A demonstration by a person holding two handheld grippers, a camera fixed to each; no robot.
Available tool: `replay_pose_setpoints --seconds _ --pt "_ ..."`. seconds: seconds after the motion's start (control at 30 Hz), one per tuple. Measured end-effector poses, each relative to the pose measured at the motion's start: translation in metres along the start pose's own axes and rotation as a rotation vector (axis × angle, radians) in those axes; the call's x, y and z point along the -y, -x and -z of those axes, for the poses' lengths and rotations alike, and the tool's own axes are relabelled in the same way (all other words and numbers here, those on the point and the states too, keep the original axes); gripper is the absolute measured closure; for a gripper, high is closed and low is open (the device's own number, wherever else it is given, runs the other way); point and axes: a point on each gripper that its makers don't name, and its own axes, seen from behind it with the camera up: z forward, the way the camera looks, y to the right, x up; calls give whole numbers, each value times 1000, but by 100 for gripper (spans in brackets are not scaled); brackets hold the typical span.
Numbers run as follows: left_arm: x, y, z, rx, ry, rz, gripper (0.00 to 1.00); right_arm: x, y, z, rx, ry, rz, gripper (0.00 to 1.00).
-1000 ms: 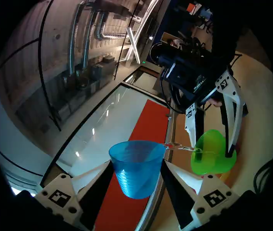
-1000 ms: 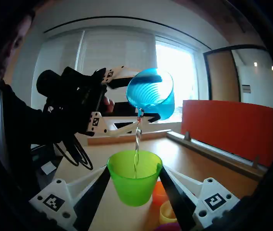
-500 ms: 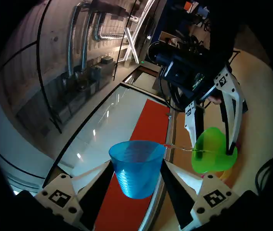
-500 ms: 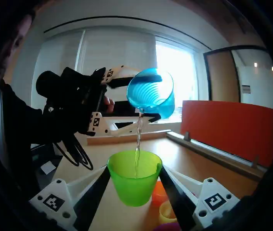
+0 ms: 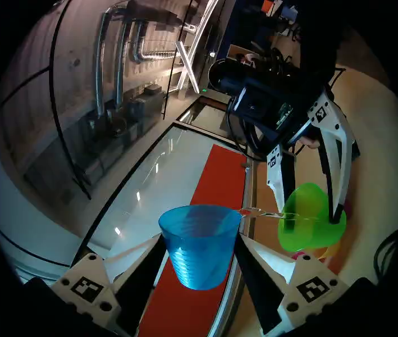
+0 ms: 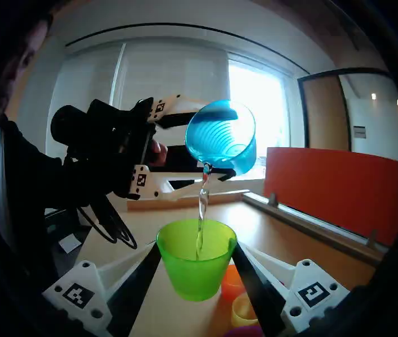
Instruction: Pour water
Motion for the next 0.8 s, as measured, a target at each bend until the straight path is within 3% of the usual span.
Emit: replay_pose_setpoints --seconds 0.8 --pt "6 -3 2 8 -5 -60 17 2 -1 -2 -2 -2 8 10"
